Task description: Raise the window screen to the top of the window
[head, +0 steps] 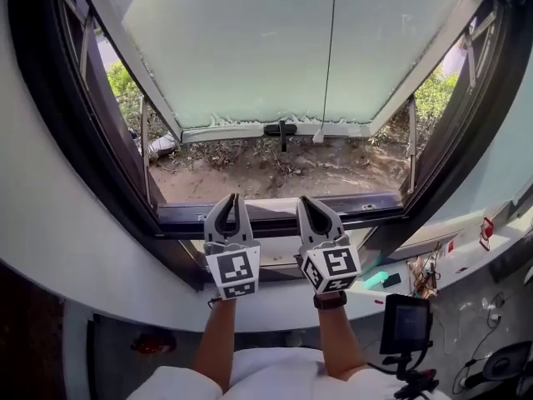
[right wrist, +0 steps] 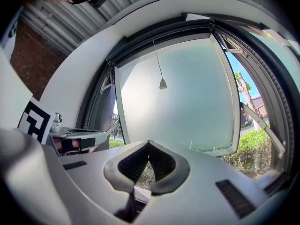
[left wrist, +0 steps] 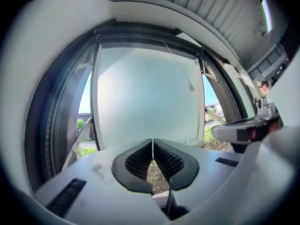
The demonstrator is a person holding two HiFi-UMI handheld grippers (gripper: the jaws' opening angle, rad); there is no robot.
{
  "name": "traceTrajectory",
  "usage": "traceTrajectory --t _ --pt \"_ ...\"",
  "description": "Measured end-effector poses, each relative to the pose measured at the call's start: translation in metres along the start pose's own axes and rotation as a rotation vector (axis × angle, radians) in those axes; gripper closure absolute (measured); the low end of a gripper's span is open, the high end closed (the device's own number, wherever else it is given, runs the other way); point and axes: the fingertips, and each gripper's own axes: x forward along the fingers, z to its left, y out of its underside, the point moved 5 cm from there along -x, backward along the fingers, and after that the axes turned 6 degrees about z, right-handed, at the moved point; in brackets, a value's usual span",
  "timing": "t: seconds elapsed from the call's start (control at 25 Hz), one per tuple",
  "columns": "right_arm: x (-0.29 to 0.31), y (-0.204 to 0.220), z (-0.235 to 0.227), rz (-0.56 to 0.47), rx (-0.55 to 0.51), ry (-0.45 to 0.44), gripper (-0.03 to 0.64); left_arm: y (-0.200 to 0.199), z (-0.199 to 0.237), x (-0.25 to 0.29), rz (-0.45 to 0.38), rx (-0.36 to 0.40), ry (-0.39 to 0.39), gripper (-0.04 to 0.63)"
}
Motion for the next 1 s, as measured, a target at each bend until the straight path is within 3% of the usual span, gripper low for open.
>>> traceTrajectory --t 0.2,0.4,0.56,1.0 --pt "-0.007 0.013 0.001 0.051 -0.022 0.052 0.615 0.012 -0.028 -0.003 0.024 -0.07 0.101 0.594" --pt "-0.019 0.013 -0.002 0.044 -0.031 0.074 0.615 0.015 -0.05 -0.001 0.032 -0.021 0.149 0.594" --pt "-0.027 0.015 -0.009 0.037 -0.023 0.09 0.615 0.012 -0.065 -0.005 -0.052 -0.053 0.21 0.594" --pt "-0.045 0.014 -0.028 0.032 -0.013 0.114 0.615 0.008 -0.094 0.004 -0.061 -0.042 0.271 0.594"
